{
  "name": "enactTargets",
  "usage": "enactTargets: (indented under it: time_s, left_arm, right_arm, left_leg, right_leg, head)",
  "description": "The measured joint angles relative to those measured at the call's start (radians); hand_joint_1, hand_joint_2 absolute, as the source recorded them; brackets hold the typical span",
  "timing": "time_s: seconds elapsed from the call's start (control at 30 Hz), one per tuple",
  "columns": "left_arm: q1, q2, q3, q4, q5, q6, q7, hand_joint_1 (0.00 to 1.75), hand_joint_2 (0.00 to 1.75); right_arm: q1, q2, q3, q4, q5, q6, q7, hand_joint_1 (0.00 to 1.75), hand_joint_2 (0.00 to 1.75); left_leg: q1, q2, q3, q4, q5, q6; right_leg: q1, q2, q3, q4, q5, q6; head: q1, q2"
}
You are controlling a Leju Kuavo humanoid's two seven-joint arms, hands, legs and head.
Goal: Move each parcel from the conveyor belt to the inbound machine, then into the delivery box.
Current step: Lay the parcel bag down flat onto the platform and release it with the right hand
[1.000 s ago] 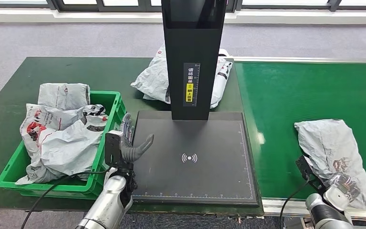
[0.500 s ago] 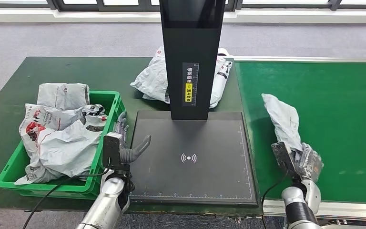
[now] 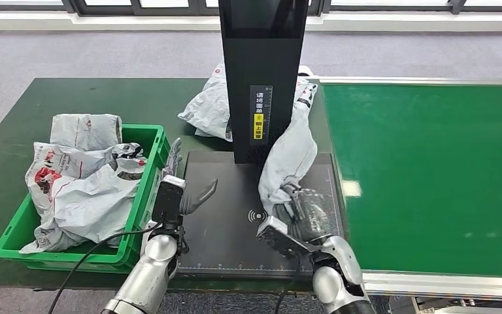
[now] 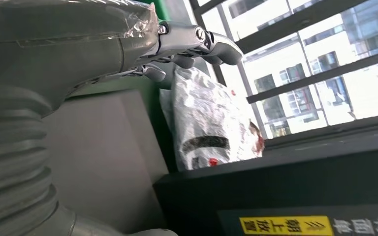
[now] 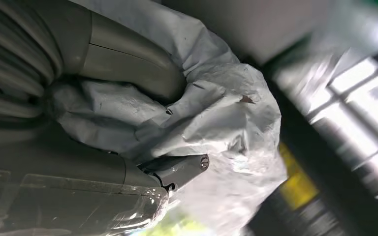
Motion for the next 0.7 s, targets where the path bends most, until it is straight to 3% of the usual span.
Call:
enactTargets:
  time_s: [0.17, 0.2, 0.3, 0.33, 0.53, 0.7]
  left_arm:
    - [-0.024, 0.001, -0.01, 0.011, 0.009, -0.014, -0.016, 0.0, 1.75]
    - [-0.026, 0.001, -0.012, 0.012, 0.009, -0.015, -0.017, 0.0, 1.75]
    - [-0.031, 0.002, -0.016, 0.016, 0.012, -0.02, -0.018, 0.0, 1.75]
    - [-0.033, 0.002, -0.016, 0.018, 0.013, -0.022, -0.019, 0.0, 1.75]
    - [-0.044, 0.0, -0.029, 0.032, 0.014, -0.018, -0.022, 0.0, 1.75]
    - [-0.045, 0.001, -0.036, 0.039, 0.004, 0.024, -0.033, 0.0, 1.75]
  right_arm:
    - [0.006, -0.004, 0.087, 0.031, -0.01, 0.098, -0.019, 1.75, 1.75]
    - [0.007, -0.005, 0.097, 0.037, -0.012, 0.106, -0.019, 1.54, 1.75]
    - [0.004, -0.011, 0.122, 0.057, -0.012, 0.15, -0.01, 0.23, 1.75]
    - [0.001, -0.014, 0.131, 0.067, -0.011, 0.171, -0.001, 0.0, 1.75]
    - [-0.024, -0.028, 0.17, 0.17, 0.007, 0.206, 0.057, 0.0, 1.75]
    - [-0.046, -0.034, 0.187, 0.216, 0.013, 0.155, 0.095, 0.0, 1.75]
  left_leg:
    - [0.0, 0.0, 0.0, 0.0, 0.0, 0.0]
    - [0.0, 0.0, 0.0, 0.0, 0.0, 0.0]
    - [0.0, 0.0, 0.0, 0.0, 0.0, 0.0]
    - [0.0, 0.0, 0.0, 0.0, 0.0, 0.0]
    - [0.0, 0.0, 0.0, 0.0, 0.0, 0.0]
    - [0.0, 0.0, 0.002, 0.0, 0.0, 0.0]
  right_leg:
    - [0.0, 0.0, 0.0, 0.0, 0.0, 0.0]
    - [0.0, 0.0, 0.0, 0.0, 0.0, 0.0]
    - [0.0, 0.0, 0.0, 0.0, 0.0, 0.0]
    - [0.0, 0.0, 0.0, 0.0, 0.0, 0.0]
    - [0.0, 0.0, 0.0, 0.0, 0.0, 0.0]
    - [0.0, 0.0, 0.002, 0.0, 0.0, 0.0]
  head:
    - [0.0, 0.0]
    - [0.0, 0.0]
    - [0.0, 0.0]
    - [0.0, 0.0]
    - [0.0, 0.0]
    - [0.0, 0.0]
